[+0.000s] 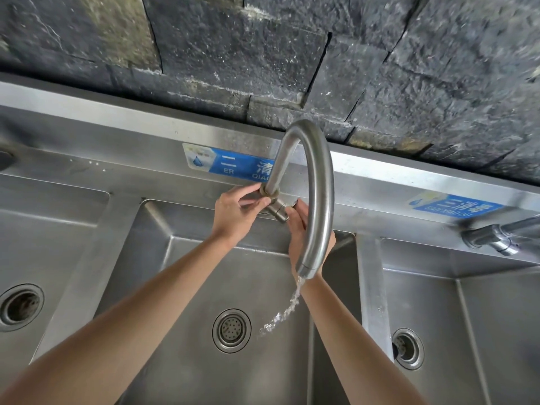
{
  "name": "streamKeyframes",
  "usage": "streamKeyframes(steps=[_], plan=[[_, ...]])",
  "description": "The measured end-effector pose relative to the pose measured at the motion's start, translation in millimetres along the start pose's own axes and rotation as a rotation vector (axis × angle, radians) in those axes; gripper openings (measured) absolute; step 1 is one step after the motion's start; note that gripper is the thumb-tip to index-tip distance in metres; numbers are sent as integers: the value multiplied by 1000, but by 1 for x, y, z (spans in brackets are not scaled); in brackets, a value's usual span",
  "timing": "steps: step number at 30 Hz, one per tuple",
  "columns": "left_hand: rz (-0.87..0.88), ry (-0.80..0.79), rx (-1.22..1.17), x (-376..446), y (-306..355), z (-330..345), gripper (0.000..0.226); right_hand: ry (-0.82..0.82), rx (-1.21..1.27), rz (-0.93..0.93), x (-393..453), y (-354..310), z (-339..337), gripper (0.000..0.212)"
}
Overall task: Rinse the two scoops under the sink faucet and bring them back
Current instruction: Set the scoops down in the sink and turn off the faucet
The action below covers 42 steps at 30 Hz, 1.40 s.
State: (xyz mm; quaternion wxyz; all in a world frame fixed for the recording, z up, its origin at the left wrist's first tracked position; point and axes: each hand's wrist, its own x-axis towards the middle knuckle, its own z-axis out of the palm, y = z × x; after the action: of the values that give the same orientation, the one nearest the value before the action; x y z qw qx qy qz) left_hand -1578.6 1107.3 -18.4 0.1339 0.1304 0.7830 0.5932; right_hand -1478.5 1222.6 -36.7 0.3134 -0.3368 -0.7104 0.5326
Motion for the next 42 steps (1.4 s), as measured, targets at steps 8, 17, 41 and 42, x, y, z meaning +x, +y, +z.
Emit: streamKeyframes(steps=[8, 17, 41, 42], plan=[[-71, -5, -12, -5, 5, 2, 48, -36, -218, -111, 5, -21, -9, 11], [-260, -46, 124, -55, 27, 51, 55, -258, -276, 46, -15, -30, -64, 43], [-213, -456, 539, -220, 49, 367, 49, -95, -337, 497, -9, 150, -396, 27], [-261, -462, 578, -223, 40, 379, 49, -107, -338, 531, -12, 162, -401, 27]])
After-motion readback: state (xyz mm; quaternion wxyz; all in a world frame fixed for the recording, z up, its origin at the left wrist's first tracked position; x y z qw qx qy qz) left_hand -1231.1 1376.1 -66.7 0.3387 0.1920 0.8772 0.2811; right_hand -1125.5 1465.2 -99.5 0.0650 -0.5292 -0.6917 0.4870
